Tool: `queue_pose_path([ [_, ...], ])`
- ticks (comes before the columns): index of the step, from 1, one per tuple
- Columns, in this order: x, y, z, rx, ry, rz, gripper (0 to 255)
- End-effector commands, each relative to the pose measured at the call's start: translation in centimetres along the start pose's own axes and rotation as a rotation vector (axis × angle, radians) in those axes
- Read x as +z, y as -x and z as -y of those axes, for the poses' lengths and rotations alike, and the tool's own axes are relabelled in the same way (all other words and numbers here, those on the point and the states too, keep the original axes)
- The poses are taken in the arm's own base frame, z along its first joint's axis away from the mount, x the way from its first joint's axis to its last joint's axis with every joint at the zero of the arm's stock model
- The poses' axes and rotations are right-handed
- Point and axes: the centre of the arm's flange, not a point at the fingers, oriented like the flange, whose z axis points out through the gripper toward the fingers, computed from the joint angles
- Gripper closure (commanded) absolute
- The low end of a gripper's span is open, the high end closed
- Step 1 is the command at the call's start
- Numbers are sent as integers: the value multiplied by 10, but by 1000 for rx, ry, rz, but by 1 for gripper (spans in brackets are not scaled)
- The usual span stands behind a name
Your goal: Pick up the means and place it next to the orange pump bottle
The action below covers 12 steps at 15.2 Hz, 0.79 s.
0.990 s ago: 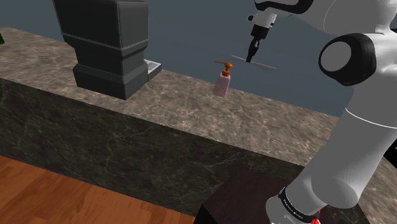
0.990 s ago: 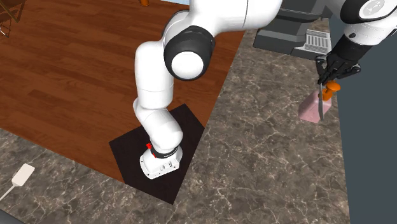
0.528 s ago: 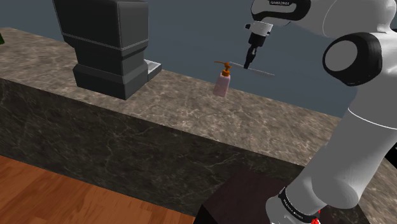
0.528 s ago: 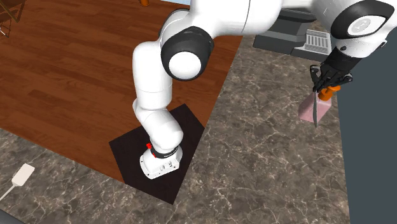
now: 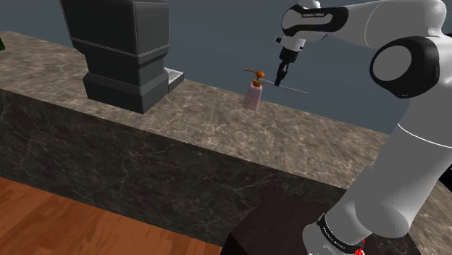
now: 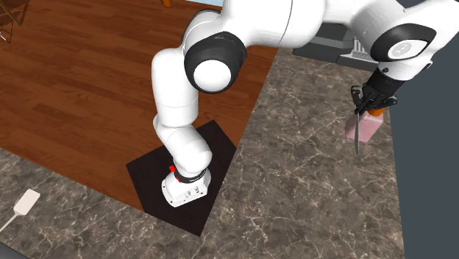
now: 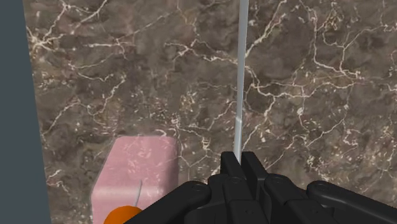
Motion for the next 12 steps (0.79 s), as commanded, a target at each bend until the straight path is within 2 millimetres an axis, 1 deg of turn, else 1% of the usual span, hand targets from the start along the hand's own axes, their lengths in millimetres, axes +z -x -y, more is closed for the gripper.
queue_pose_path([
  [1, 11, -1, 0, 0, 0, 0, 255],
  [12, 69, 1, -1, 0, 0, 0, 255],
])
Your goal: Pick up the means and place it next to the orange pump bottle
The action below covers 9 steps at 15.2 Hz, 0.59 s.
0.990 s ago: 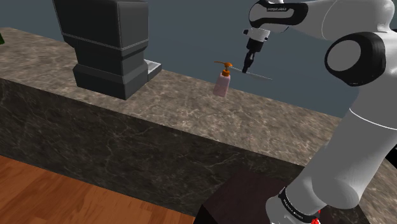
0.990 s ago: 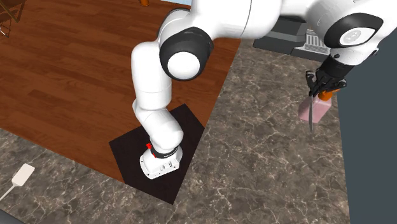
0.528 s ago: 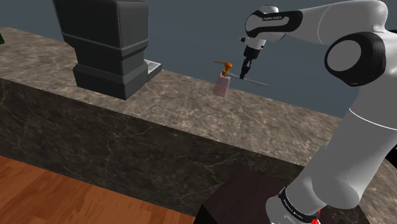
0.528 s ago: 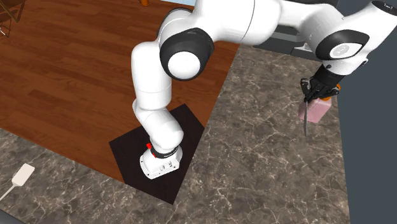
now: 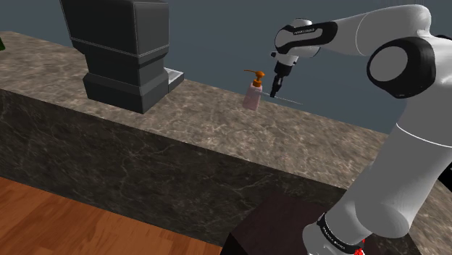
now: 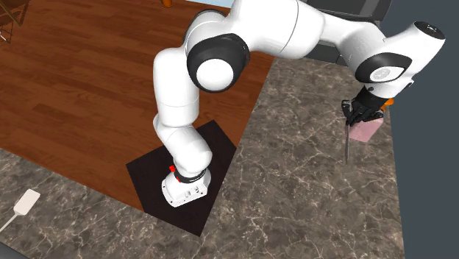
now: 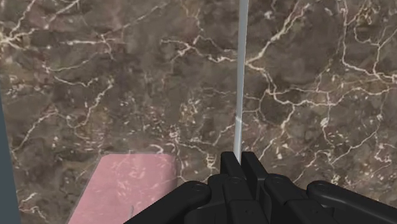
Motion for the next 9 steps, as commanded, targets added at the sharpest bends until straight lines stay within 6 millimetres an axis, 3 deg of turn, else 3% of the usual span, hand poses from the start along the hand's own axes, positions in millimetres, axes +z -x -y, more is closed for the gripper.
queue_pose_path([
  [1, 10, 1, 0, 0, 0, 0, 255],
  [9, 52, 1, -1, 0, 0, 0, 255],
])
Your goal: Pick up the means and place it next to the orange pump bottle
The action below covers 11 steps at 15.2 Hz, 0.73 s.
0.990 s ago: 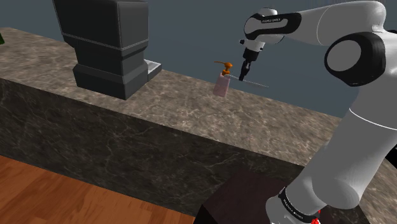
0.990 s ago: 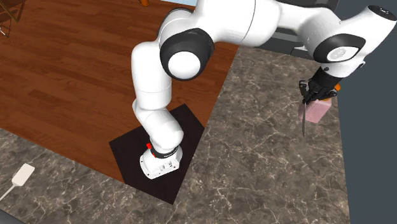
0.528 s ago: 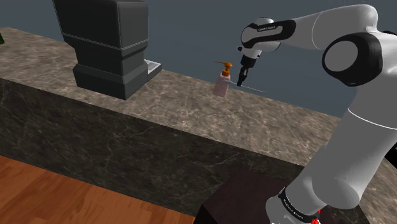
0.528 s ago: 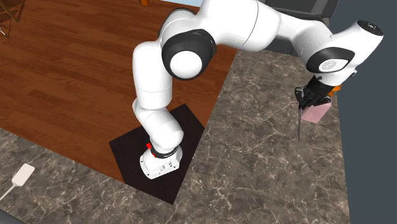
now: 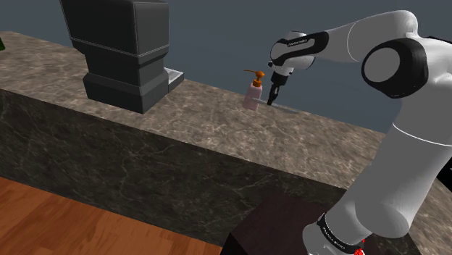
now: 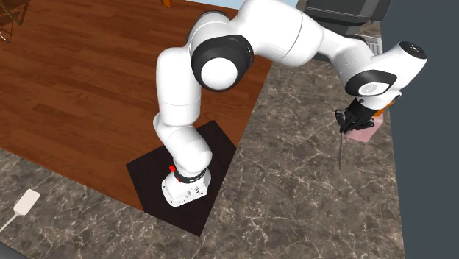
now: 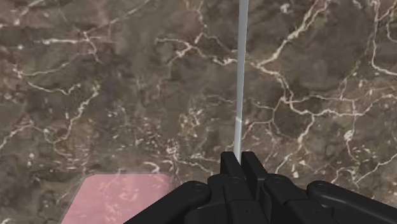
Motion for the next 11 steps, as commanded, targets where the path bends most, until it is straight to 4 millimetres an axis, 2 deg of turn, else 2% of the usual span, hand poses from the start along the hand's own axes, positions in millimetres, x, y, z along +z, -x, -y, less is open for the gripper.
queue_pose_path([
  [1, 10, 0, -1, 0, 0, 0, 255],
  [10, 59, 1, -1, 0, 0, 0, 255],
  [11, 59, 1, -1, 0, 0, 0, 255],
])
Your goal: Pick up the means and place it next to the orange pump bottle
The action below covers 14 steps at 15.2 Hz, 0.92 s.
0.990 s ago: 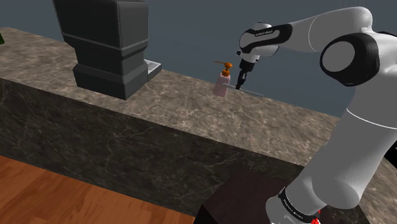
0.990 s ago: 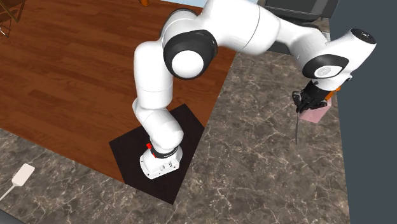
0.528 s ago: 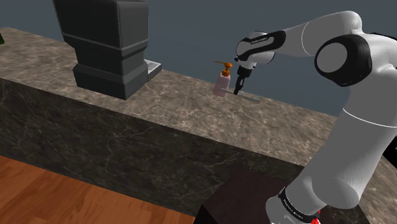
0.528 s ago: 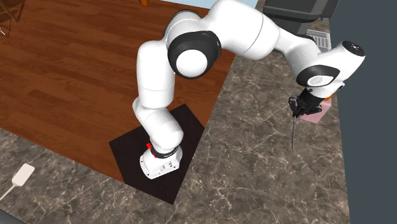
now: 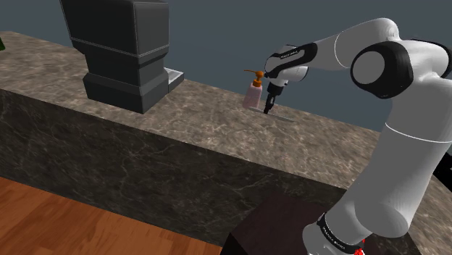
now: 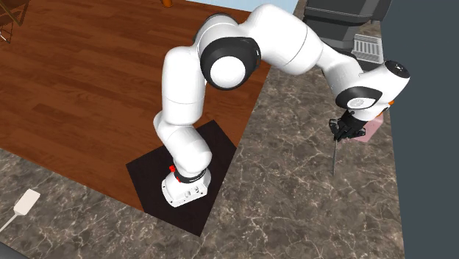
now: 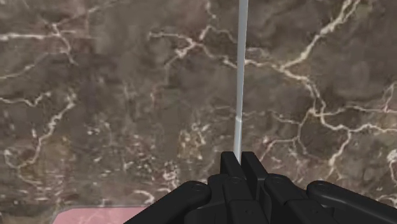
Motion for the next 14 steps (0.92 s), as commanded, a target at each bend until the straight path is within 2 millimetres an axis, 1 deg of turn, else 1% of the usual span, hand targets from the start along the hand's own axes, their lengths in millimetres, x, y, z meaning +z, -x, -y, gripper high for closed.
queue_pose_path([
  [1, 3, 1, 0, 0, 1, 0, 255],
  [7, 3, 1, 0, 0, 0, 0, 255],
  [8, 3, 1, 0, 0, 0, 0, 0],
  [13, 3, 1, 0, 0, 0, 0, 0],
  [14, -10, 1, 0, 0, 1, 0, 0],
])
